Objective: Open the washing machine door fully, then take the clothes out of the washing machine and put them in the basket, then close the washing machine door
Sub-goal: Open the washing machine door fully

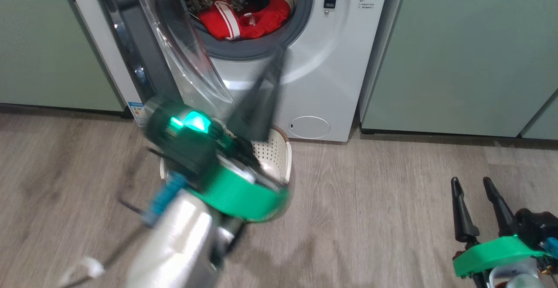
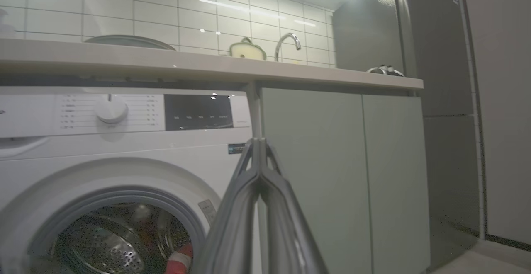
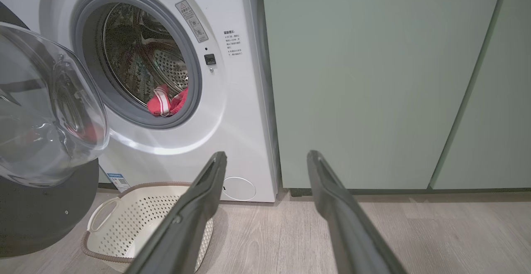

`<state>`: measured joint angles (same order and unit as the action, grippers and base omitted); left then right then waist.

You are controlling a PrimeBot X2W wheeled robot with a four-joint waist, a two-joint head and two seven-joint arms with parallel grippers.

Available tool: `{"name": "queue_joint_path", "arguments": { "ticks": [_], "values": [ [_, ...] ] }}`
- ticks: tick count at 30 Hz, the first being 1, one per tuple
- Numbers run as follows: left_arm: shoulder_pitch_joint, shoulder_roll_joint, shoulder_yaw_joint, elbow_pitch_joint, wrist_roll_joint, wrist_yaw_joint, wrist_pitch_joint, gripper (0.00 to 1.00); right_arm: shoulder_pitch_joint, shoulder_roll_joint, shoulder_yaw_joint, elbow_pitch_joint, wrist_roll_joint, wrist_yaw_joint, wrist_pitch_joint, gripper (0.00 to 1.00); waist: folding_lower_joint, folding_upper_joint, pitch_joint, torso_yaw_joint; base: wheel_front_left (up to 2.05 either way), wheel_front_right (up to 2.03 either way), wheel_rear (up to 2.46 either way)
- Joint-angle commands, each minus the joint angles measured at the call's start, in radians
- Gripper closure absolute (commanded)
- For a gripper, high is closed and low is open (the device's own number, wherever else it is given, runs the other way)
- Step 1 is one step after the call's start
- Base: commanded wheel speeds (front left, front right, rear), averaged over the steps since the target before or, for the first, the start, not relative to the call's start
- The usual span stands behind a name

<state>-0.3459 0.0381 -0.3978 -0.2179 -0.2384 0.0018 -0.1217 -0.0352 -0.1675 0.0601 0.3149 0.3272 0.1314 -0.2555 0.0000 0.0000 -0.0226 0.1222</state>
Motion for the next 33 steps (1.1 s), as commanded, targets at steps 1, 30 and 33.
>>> {"name": "queue_joint_path", "arguments": {
  "ticks": [1,30,33],
  "values": [
    [-0.008,0.012,0.012,-0.024,0.002,0.008,0.009,1.0,-0.017,-0.018,0.019,-0.034,0.003,-0.001,-0.006,0.0,0.0,0.0,0.003,-0.001,0.0,0.0,0.0],
    [0.085,0.018,0.027,0.53,-0.051,0.098,-0.14,1.0,-0.011,-0.022,0.019,-0.03,0.005,-0.001,-0.006,0.0,0.0,0.0,0.023,0.016,0.0,0.0,0.0],
    [0.107,0.019,0.077,0.508,-0.045,0.096,-0.14,1.0,-0.01,-0.021,0.022,-0.028,0.005,-0.001,-0.006,0.0,0.0,0.0,0.021,0.028,0.0,0.0,0.0]
  ]
}}
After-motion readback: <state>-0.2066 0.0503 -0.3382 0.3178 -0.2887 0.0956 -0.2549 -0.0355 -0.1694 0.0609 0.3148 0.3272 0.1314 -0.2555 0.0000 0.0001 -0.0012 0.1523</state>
